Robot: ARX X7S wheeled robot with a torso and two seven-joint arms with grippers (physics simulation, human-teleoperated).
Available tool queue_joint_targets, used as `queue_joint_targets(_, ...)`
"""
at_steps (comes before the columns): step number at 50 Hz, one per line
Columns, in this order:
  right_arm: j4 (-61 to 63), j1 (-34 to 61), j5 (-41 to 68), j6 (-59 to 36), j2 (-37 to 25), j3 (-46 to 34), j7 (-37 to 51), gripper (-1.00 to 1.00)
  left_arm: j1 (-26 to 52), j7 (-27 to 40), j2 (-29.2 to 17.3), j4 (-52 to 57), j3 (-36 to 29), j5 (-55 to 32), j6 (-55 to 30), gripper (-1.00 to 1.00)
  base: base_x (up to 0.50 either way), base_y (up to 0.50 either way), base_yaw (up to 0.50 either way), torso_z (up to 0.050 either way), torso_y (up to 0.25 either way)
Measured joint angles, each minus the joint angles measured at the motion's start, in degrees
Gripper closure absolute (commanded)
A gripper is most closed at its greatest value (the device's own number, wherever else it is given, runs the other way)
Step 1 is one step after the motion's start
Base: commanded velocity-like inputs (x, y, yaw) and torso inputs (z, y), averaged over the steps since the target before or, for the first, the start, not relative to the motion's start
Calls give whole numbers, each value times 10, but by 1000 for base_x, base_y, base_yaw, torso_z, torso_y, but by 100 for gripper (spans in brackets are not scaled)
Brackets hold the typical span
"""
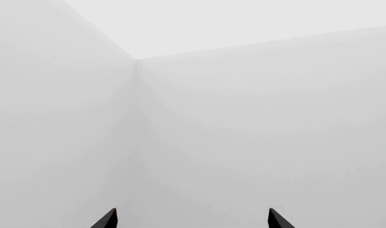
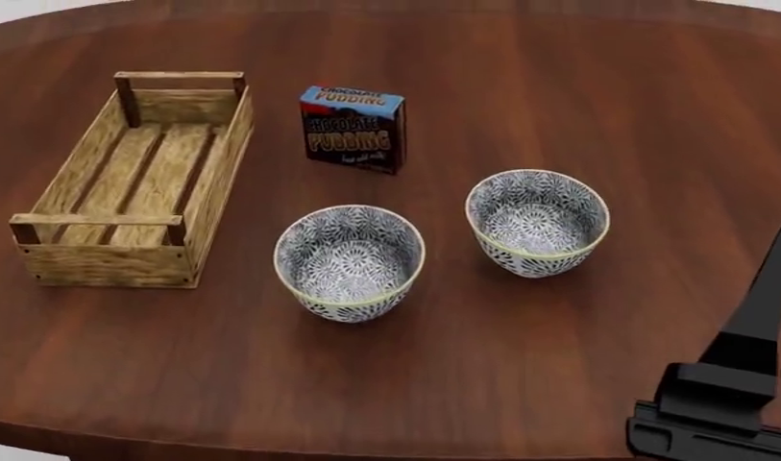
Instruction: Stack the left bowl on the right bowl and place them in the tray.
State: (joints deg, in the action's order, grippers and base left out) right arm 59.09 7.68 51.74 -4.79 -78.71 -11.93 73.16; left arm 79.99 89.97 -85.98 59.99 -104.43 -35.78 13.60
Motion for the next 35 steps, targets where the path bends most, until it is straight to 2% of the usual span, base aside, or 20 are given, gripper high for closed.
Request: queue_joint_targets(35, 0, 65, 5, -29, 20, -43, -14, -100, 97, 0, 9, 0, -76, -17, -7, -100, 330, 249, 0, 0, 1)
